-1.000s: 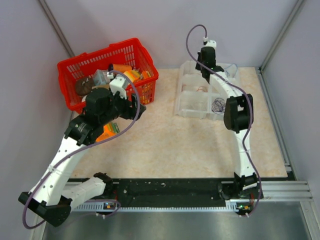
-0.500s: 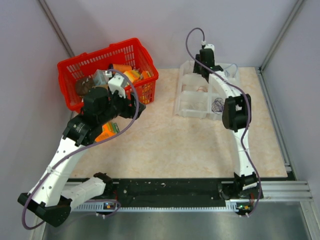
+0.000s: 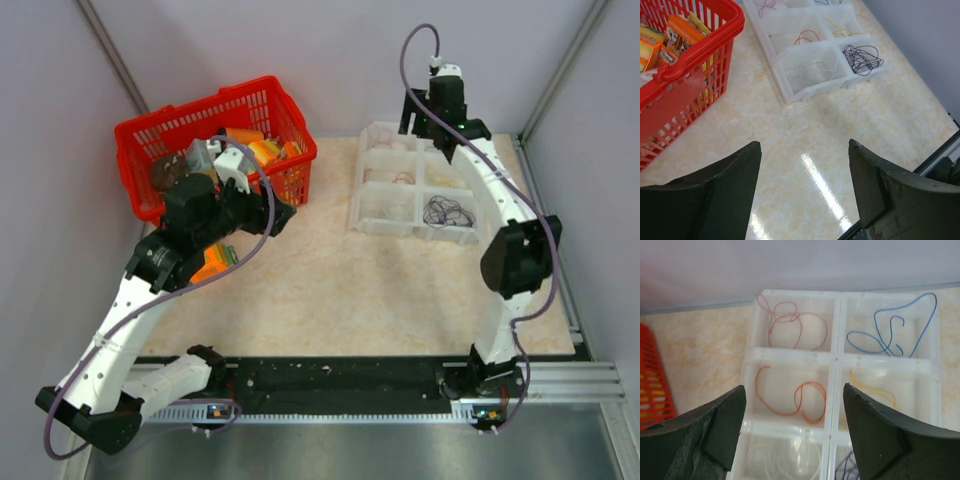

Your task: Untangle the cables

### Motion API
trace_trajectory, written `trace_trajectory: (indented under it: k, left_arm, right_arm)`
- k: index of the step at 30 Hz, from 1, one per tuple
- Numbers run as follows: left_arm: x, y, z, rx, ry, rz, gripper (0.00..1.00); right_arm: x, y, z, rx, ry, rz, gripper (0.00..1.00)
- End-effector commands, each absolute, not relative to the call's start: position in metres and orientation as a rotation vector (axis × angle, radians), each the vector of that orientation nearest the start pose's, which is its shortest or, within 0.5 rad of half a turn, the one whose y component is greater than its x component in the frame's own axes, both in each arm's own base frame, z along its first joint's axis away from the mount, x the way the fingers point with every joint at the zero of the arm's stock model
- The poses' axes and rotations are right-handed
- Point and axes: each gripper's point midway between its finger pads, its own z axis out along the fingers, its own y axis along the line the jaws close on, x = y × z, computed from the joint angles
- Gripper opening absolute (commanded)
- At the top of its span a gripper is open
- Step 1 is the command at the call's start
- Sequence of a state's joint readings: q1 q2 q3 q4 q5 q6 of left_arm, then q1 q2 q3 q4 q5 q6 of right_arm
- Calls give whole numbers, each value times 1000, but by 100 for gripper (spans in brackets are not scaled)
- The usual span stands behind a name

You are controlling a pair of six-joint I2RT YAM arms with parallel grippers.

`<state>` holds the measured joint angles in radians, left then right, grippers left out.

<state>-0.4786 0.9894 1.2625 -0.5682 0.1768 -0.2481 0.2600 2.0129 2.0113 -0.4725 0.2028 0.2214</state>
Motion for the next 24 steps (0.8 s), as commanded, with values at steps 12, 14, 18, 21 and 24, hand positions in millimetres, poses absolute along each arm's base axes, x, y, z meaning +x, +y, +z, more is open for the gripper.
trace_trajectory:
  k: [12,14,18,21,24]
  left_arm:
    - [246,-219,352,233,1593,-1093,76]
    - [240,-219,340,250,1585,-1105,76]
    - [224,-215,334,250,1493,-1153,76]
    - [211,-214,334,268,1424,-1206,77]
    - [194,-214,345,305,1365,-1260,77]
  right_arm:
    - [292,113,283,32,1938,473,93]
    - [266,105,292,30,1860,494,96]
    - [227,94,294,47,1745,538,99]
    - [206,90,288,57,1686,574,99]
    - [188,87,298,59,1604,619,99]
